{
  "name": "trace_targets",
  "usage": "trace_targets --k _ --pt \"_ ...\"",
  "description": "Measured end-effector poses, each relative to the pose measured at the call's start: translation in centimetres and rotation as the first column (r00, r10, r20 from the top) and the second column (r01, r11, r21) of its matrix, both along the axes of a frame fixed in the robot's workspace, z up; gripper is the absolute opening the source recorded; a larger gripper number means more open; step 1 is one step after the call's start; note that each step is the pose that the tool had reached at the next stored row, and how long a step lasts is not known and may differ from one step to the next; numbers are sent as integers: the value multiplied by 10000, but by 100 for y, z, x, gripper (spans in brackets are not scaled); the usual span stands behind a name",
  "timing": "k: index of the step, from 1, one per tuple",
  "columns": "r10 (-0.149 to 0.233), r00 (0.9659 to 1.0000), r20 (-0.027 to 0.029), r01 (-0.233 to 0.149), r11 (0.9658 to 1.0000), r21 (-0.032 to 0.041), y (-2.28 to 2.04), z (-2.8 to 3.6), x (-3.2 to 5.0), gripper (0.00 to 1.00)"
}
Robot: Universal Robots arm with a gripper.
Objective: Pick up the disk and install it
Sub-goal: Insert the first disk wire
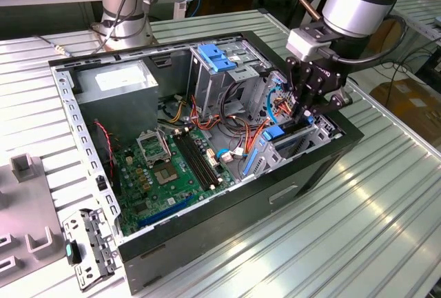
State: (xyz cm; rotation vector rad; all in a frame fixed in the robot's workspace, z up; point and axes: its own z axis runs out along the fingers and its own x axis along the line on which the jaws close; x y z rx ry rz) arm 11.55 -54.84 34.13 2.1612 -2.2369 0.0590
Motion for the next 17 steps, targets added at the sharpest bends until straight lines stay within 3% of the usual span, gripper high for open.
trace_targets --k 1,3,8,9,11,17 --pt "0 10000 0 0 10000 1 0 13 0 24" --pt "0 10000 0 0 10000 -2 0 62 0 24" --pt "0 10000 0 0 10000 -3 0 73 0 24" --pt "0 10000 0 0 10000 -2 0 73 0 23" --pt "0 10000 0 0 10000 -2 0 73 0 11" --pt "0 10000 0 0 10000 -2 0 75 0 11"
